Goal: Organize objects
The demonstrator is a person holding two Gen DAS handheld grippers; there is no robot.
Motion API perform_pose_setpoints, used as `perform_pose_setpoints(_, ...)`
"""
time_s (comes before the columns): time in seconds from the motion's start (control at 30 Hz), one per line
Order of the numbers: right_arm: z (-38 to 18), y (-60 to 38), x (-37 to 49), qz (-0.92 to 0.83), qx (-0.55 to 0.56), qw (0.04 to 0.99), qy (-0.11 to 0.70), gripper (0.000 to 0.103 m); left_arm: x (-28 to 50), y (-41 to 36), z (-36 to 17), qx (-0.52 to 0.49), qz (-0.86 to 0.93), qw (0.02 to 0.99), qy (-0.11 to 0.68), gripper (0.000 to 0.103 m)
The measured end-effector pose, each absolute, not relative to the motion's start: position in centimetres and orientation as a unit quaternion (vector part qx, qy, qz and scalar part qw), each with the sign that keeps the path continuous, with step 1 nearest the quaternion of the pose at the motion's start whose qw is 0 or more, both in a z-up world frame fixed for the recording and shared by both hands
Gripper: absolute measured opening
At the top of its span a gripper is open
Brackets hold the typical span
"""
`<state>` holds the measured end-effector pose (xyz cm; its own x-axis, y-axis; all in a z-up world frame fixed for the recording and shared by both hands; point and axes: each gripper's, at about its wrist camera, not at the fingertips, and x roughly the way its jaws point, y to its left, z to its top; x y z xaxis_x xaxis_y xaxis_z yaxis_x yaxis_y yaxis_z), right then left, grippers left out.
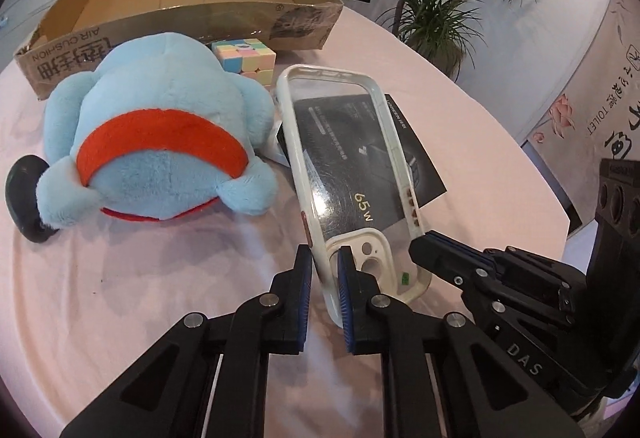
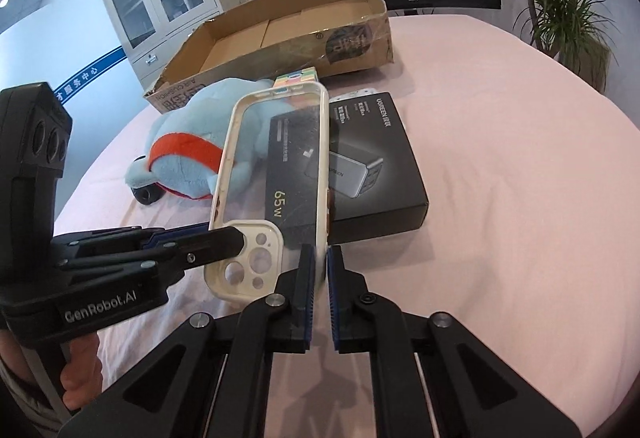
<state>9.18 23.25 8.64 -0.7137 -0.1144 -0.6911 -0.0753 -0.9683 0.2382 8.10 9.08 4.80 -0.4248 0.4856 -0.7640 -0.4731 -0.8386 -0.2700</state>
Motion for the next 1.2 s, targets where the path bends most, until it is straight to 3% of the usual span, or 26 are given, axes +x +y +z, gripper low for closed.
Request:
perform_pose_setpoints(0.3,7.6,23.0,8.0,-0.907,0.395,0.013,-0.144,0.011,8.0,8.9,4.8,-0.455,0.849,0.266,0.021,0.007)
perform_pose_setpoints(0.57,7.3,22.7,7.8,-0.906,0.397,0.019,-0.147,0.010,8.0,8.5,4.2,-0.454,0.853,0.255,0.024,0.007)
perform_pose_setpoints(1.2,9.5,17.8,7.3,-0.925,0.369,0.037,-0.084,0.009,8.7,4.4,7.6,-0.407,0.889,0.207,0.027,0.007)
